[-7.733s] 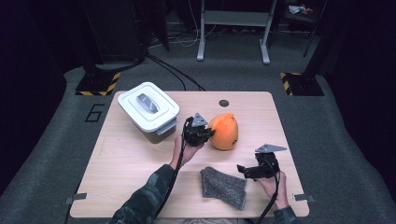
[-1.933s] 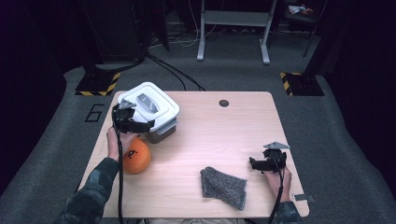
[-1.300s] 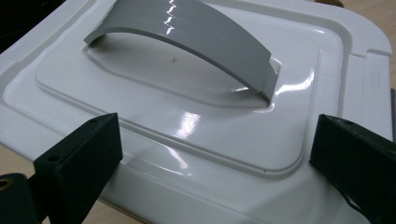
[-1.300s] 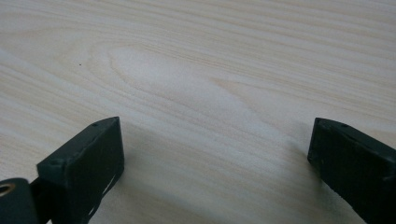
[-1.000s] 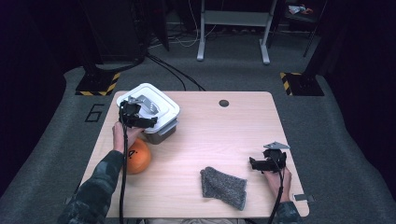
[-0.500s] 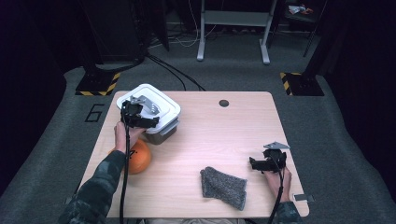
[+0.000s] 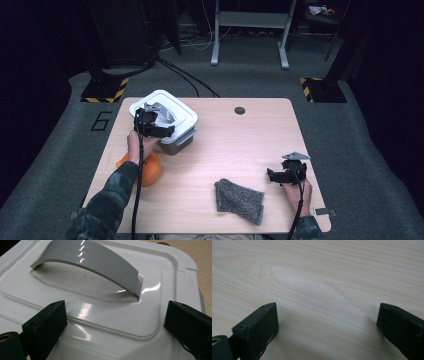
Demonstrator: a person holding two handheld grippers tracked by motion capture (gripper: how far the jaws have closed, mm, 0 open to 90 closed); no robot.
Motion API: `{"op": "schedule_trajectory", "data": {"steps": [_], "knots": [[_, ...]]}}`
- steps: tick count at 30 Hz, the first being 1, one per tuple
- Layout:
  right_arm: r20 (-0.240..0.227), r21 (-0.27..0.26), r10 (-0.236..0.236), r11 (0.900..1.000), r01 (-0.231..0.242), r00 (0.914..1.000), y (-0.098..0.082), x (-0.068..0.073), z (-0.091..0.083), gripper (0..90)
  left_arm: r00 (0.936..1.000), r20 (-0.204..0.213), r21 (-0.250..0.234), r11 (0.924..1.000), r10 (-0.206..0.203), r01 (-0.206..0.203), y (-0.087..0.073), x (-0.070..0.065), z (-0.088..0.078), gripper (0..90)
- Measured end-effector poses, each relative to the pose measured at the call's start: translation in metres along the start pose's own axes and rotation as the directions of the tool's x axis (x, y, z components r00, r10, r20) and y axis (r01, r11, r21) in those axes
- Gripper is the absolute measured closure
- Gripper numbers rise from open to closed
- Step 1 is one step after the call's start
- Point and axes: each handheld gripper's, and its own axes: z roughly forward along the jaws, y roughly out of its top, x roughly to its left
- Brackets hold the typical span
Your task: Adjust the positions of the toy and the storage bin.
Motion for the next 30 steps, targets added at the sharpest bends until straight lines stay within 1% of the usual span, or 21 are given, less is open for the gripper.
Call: {"op": "schedule_trajectory", "data": {"steps": [2,3,4,9,10,11,14,16,17,19,20,21,22,23,29,30], "knots": [[0.0,0.0,0.0,1.0,0.0,1.0,0.0,0.0,0.0,3.1,1.0,0.0,-0.002,1.0,-0.001,0.001,0.0,-0.003,0.0,4.3],[0.0,0.0,0.0,1.0,0.0,1.0,0.0,0.0,0.0,3.1,1.0,-0.002,-0.012,0.9999,-0.008,0.008,0.0,-0.004,0.001,4.3],[0.0,0.0,0.0,1.0,0.0,1.0,0.0,0.0,0.0,3.1,1.0,0.0,0.002,1.0,0.003,-0.003,0.001,-0.006,0.0,4.3],[0.0,0.0,0.0,1.0,0.0,1.0,0.0,0.0,0.0,3.1,1.0,0.007,0.007,1.0,-0.001,0.001,0.003,-0.014,0.002,4.4],[0.0,0.0,0.0,1.0,0.0,1.0,0.0,0.0,0.0,3.1,1.0,0.003,-0.002,1.0,-0.001,0.001,0.004,-0.018,0.003,4.4],[0.0,0.0,0.0,1.0,0.0,1.0,0.0,0.0,0.0,3.1,1.0,0.003,-0.002,1.0,-0.001,0.001,0.004,-0.018,0.003,4.4],[0.0,0.0,0.001,1.0,-0.001,1.0,0.0,0.0,0.0,3.1,1.0,0.008,-0.004,1.0,0.004,-0.004,0.005,-0.025,0.004,5.3],[0.0,0.0,0.001,1.0,-0.001,1.0,0.0,0.0,0.0,3.1,1.0,0.009,-0.003,1.0,0.002,-0.002,0.005,-0.027,0.005,5.4],[0.0,-0.001,0.0,1.0,0.0,1.0,0.0,0.0,0.0,3.1,1.0,0.009,-0.008,1.0,0.002,-0.001,0.005,-0.032,0.005,5.5],[0.0,-0.001,0.001,1.0,-0.001,1.0,0.0,0.0,0.0,3.1,0.9999,0.013,-0.012,0.9999,-0.002,0.002,0.005,-0.034,0.005,5.5],[0.0,-0.001,0.0,1.0,0.0,1.0,0.0,0.0,0.0,3.1,0.9999,0.015,-0.01,0.9999,0.004,-0.004,0.006,-0.037,0.006,5.6],[0.0,-0.001,0.0,1.0,0.0,1.0,0.0,0.0,0.0,3.1,0.9999,0.015,-0.01,0.9999,0.004,-0.004,0.006,-0.037,0.006,5.6],[0.0,-0.001,0.0,1.0,0.0,1.0,0.0,0.0,0.0,3.1,0.9999,0.016,-0.008,1.0,0.005,-0.005,0.006,-0.041,0.006,5.6],[0.0,-0.001,0.0,1.0,0.0,1.0,0.0,0.0,0.0,3.1,0.9999,0.016,-0.008,1.0,0.005,-0.005,0.006,-0.041,0.006,5.6],[0.0,-0.001,0.001,1.0,-0.001,1.0,0.0,0.0,0.0,3.1,0.9997,0.024,-0.002,0.9999,0.01,-0.01,0.009,-0.053,0.007,5.6],[0.0,-0.001,0.001,1.0,-0.001,1.0,0.0,0.0,0.0,3.1,0.9995,0.027,-0.002,0.9999,0.014,-0.014,0.009,-0.056,0.007,5.6]]}}
